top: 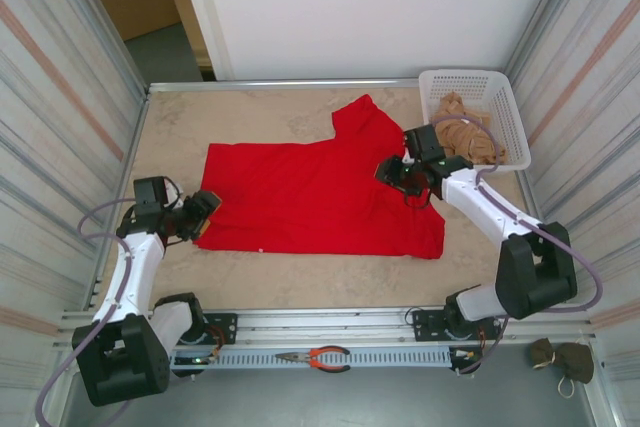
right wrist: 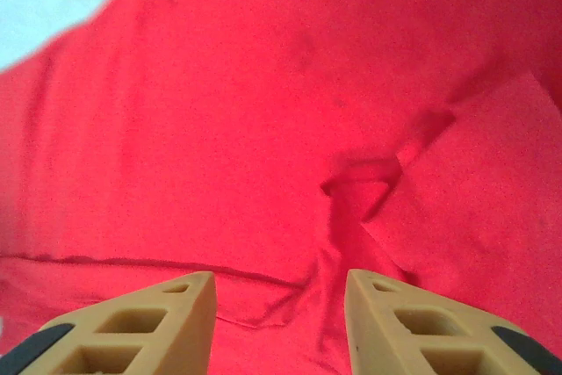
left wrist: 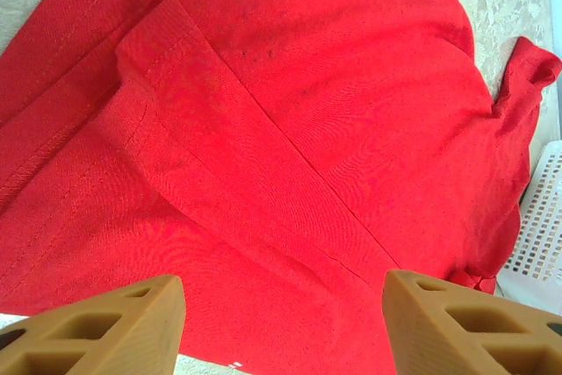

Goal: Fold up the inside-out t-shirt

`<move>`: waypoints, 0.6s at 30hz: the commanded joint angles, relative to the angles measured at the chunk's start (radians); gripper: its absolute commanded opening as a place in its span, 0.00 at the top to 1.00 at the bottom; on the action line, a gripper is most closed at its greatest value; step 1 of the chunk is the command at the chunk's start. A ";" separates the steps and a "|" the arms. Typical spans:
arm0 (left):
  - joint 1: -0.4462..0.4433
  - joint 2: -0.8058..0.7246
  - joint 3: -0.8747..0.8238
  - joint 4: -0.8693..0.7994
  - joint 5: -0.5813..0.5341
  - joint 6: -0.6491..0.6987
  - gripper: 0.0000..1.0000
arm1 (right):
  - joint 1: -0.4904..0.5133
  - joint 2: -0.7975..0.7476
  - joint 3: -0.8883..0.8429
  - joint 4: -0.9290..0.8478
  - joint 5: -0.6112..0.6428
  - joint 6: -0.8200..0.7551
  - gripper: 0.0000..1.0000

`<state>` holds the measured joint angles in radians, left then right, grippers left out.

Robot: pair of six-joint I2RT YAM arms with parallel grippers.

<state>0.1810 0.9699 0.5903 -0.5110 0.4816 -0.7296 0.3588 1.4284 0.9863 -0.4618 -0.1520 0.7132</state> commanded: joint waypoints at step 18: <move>-0.009 -0.033 0.000 0.006 0.031 -0.020 0.39 | 0.120 0.398 0.226 -0.152 0.200 -0.022 0.66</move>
<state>0.1799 0.9543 0.5903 -0.5110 0.4904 -0.7380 0.4774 1.7950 1.1851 -0.5636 0.0082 0.6975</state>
